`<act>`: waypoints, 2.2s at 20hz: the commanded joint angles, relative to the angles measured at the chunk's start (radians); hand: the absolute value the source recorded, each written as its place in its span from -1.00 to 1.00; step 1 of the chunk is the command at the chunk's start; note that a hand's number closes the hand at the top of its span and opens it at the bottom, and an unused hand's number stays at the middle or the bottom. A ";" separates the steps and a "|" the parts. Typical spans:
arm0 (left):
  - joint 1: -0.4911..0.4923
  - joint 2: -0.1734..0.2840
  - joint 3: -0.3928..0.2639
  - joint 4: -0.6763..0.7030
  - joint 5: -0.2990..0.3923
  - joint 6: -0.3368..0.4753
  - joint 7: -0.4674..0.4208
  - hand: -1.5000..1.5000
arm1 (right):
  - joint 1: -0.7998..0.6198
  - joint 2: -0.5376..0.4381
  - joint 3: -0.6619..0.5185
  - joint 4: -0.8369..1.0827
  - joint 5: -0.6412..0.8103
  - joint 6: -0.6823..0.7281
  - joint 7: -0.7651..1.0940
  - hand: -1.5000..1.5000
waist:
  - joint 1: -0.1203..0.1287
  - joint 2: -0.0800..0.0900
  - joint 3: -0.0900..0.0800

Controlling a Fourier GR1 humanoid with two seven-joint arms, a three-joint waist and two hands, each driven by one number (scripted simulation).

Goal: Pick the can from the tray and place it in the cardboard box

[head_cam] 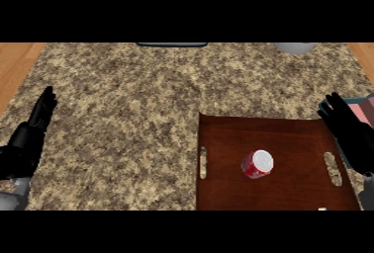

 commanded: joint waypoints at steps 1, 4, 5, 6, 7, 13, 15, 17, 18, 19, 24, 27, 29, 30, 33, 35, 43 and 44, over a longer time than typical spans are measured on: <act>0.062 -0.031 0.044 -0.077 0.015 -0.023 0.046 0.00 | -0.052 0.043 -0.023 0.086 0.040 0.014 -0.056 1.00 | -0.011 -0.001 0.002; -0.038 -0.137 0.028 -0.075 0.111 0.007 0.098 0.00 | -0.091 -0.031 -0.140 0.158 -0.024 0.098 -0.193 1.00 | -0.009 0.003 0.005; -0.032 -0.159 0.035 -0.110 0.146 0.017 0.123 0.00 | -0.130 -0.069 -0.192 0.180 -0.059 0.111 -0.186 1.00 | -0.001 0.002 0.005; -0.062 -0.181 0.050 -0.106 0.184 0.007 0.134 0.00 | -0.157 -0.063 -0.218 0.200 -0.066 0.104 -0.222 1.00 | -0.002 0.005 0.005; -0.024 -0.172 0.010 -0.076 0.157 -0.014 0.106 0.00 | -0.090 -0.312 -0.023 0.063 0.296 0.114 -0.191 1.00 | 0.006 0.011 -0.023; -0.003 -0.235 0.030 -0.050 0.188 -0.019 0.105 0.00 | -0.114 -0.114 -0.071 0.304 0.329 0.035 -0.574 -1.00 | -0.004 0.003 0.003; -0.070 -0.231 0.040 -0.068 0.195 -0.005 0.181 0.00 | -0.118 -0.165 -0.046 0.290 0.351 0.112 -0.605 -1.00 | -0.013 0.001 0.003; -0.025 -0.229 0.030 -0.124 0.182 0.006 0.185 0.00 | -0.122 -0.224 -0.022 0.291 0.396 0.156 -0.594 -1.00 | -0.007 0.000 0.003; -0.088 -0.205 0.070 -0.086 0.211 -0.016 0.205 0.00 | -0.127 -0.274 0.008 0.211 0.412 0.185 -0.532 -1.00 | -0.018 -0.001 0.001; -0.055 -0.222 0.035 -0.094 0.189 -0.013 0.193 0.00 | -0.145 -0.288 0.038 0.232 0.456 0.189 -0.516 -1.00 | -0.009 0.000 0.001; -0.005 -0.243 0.024 -0.101 0.186 -0.017 0.161 0.00 | -0.170 -0.448 0.144 0.128 0.489 0.430 -0.375 -1.00 | -0.006 -0.003 -0.001; -0.041 -0.244 0.022 -0.129 0.152 0.027 0.212 0.00 | -0.216 -0.479 0.138 0.082 0.441 0.536 -0.257 -1.00 | -0.012 -0.003 0.001; -0.018 -0.211 0.094 -0.090 0.205 -0.067 0.178 0.00 | -0.197 -0.414 0.147 0.018 0.415 0.539 -0.189 -1.00 | -0.017 -0.002 0.001; 0.052 -0.254 0.041 -0.160 0.168 -0.018 0.169 0.00 | -0.210 -0.420 0.129 -0.035 0.372 0.562 -0.121 -1.00 | -0.015 -0.005 0.001; 0.008 -0.282 0.039 -0.122 0.126 -0.013 0.166 0.00 | -0.222 -0.351 0.120 -0.096 0.320 0.573 -0.024 -1.00 | -0.017 -0.002 0.001; -0.048 -0.277 0.060 -0.101 0.120 -0.018 0.203 0.00 | -0.168 -0.320 0.109 -0.217 0.284 0.551 0.055 -1.00 | -0.025 -0.003 0.001; 0.030 -0.322 0.067 -0.170 0.068 -0.024 0.223 0.00 | -0.182 -0.218 0.130 -0.287 0.383 0.554 0.228 -1.00 | -0.017 -0.002 0.002; 0.062 -0.297 0.099 -0.190 0.101 -0.063 0.220 0.00 | -0.212 -0.203 0.144 -0.269 0.418 0.540 0.248 -1.00 | -0.013 -0.002 0.002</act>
